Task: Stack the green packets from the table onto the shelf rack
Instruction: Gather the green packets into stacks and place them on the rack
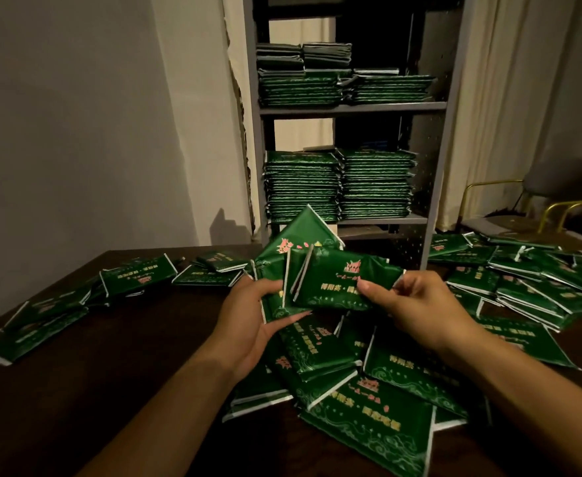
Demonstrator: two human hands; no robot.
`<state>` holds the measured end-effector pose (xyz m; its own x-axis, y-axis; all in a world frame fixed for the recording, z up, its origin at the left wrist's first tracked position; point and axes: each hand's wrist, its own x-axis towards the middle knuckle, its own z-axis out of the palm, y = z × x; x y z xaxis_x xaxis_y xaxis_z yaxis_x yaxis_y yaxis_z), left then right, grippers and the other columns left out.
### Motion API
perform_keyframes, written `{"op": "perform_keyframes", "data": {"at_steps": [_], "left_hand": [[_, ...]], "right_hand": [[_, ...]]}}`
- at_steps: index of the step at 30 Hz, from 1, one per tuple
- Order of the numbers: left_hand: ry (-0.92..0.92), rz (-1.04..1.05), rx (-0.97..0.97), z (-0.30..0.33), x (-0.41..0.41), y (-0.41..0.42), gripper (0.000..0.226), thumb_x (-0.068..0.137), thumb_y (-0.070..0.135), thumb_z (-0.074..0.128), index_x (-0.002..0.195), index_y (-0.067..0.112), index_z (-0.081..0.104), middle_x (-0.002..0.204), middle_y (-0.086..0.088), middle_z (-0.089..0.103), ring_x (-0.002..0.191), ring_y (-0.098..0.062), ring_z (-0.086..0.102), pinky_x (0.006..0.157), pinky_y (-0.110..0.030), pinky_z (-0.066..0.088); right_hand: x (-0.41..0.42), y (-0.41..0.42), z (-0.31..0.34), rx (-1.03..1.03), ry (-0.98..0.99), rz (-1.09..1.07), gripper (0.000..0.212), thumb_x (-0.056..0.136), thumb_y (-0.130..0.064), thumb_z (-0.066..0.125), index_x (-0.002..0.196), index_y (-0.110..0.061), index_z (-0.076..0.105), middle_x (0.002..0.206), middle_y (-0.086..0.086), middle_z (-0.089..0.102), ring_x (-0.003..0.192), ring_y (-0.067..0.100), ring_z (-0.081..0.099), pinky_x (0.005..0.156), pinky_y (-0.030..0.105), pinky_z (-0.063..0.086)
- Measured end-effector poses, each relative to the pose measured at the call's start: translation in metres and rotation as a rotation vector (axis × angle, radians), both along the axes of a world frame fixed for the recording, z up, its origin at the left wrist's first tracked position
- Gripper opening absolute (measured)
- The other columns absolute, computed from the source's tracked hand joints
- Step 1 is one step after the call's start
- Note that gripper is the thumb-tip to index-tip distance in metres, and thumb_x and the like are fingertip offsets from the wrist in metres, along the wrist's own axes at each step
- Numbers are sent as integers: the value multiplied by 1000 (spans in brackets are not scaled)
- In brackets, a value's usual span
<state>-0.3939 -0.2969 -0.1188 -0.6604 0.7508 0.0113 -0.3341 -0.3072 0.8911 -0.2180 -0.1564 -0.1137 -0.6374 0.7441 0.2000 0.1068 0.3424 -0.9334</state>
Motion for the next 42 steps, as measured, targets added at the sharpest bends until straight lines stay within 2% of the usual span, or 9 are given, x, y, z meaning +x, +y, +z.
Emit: {"op": "perform_keyframes", "data": {"at_steps": [5, 10, 15, 18, 22, 25, 29, 33, 42], "left_hand": [[282, -72, -102, 0, 10, -1, 32, 92, 24, 65, 123, 16, 62, 112, -4, 76, 103, -19, 73, 80, -37, 61], [281, 40, -110, -1, 5, 1, 22, 101, 19, 57, 123, 18, 63, 114, -1, 75, 103, -17, 73, 84, -40, 60], [225, -93, -109, 0, 11, -2, 27, 101, 29, 56, 125, 19, 61, 118, -2, 74, 112, -21, 69, 100, -52, 52], [472, -194, -179, -5, 20, -3, 50, 84, 30, 80, 128, 25, 56, 116, 5, 74, 107, -13, 71, 87, -34, 59], [603, -90, -179, -5, 11, -5, 47, 81, 2, 79, 117, 24, 60, 104, 7, 77, 96, -9, 73, 75, -22, 59], [636, -125, -187, -3, 3, -8, 41, 80, 0, 79, 110, 23, 63, 98, 9, 78, 91, -8, 74, 70, -18, 57], [702, -108, -236, -2, -2, -10, 50, 80, -5, 77, 117, 23, 58, 103, 0, 74, 90, -8, 73, 71, -20, 58], [613, -36, -221, -1, -4, -10, 49, 73, 9, 66, 115, 32, 58, 111, -14, 64, 88, -23, 69, 77, -46, 58], [663, -13, -280, -8, 5, -2, 50, 82, -15, 56, 114, 22, 53, 100, -9, 63, 84, -16, 67, 74, -40, 60]], "right_hand": [[1, 0, 0, -69, -92, 161, 38, 93, -32, 67, 60, -16, 60, 45, -7, 52, 36, 7, 43, 40, 17, 34], [3, 10, -1, 10, -67, 85, 19, 85, -29, 75, 93, -12, 78, 91, 16, 76, 88, 29, 74, 88, 48, 58], [-1, 7, -8, 25, -101, 167, 31, 80, -40, 79, 101, -18, 78, 98, 12, 77, 93, 27, 74, 93, 49, 55], [-8, 0, -10, 39, -62, 194, 21, 85, -28, 76, 105, -21, 75, 90, 4, 77, 77, 14, 73, 78, 35, 58], [-6, -2, -4, 172, -81, 36, 77, 50, -59, 88, 118, -33, 61, 107, -6, 72, 98, 11, 69, 88, 35, 57], [-5, -2, -4, 153, 35, 105, 109, 47, -38, 95, 142, -31, 41, 127, -11, 61, 117, 4, 60, 100, 31, 52], [-12, -12, -15, 168, 23, 243, 80, 69, -10, 88, 136, -21, 47, 116, -13, 69, 109, 1, 66, 96, 32, 56], [-15, -15, -16, 104, 39, 263, 88, 79, -10, 82, 148, -29, 29, 127, -13, 60, 112, 0, 64, 99, 28, 53], [-18, -15, -17, 258, -60, 263, 44, 92, -6, 66, 123, -30, 47, 110, -6, 63, 102, 8, 64, 90, 34, 57]]}}
